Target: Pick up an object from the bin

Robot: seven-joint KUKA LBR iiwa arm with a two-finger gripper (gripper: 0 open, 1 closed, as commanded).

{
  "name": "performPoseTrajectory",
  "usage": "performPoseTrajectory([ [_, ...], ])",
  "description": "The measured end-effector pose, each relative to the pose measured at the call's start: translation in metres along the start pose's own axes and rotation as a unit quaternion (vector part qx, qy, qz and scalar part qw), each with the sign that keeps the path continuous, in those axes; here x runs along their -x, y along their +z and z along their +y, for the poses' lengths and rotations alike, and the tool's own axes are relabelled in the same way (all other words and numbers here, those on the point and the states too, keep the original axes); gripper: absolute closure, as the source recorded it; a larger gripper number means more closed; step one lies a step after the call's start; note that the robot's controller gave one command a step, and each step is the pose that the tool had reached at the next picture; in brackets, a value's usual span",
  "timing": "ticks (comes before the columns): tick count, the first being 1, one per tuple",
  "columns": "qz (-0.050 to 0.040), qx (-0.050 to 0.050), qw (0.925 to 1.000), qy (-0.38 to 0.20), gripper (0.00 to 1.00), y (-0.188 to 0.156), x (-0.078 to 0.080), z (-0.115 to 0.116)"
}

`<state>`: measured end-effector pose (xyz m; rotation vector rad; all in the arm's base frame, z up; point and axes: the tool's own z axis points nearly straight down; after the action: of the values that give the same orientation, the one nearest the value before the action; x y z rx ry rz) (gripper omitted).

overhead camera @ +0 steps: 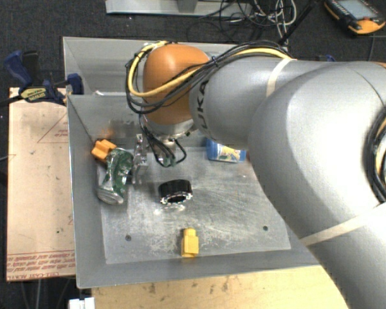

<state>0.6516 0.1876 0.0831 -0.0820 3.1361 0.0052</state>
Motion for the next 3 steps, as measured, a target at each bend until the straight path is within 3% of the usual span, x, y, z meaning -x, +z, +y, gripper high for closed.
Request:
performPoseTrajectory([
  [1,0.0006,0.000,1.0000,0.006,1.00,0.000,0.000,0.001],
  [2,-0.0020,0.000,0.9999,0.015,1.00,-0.045,0.002,-0.008],
  [3,0.0032,-0.002,0.9999,0.013,1.00,-0.094,0.002,-0.004],
])
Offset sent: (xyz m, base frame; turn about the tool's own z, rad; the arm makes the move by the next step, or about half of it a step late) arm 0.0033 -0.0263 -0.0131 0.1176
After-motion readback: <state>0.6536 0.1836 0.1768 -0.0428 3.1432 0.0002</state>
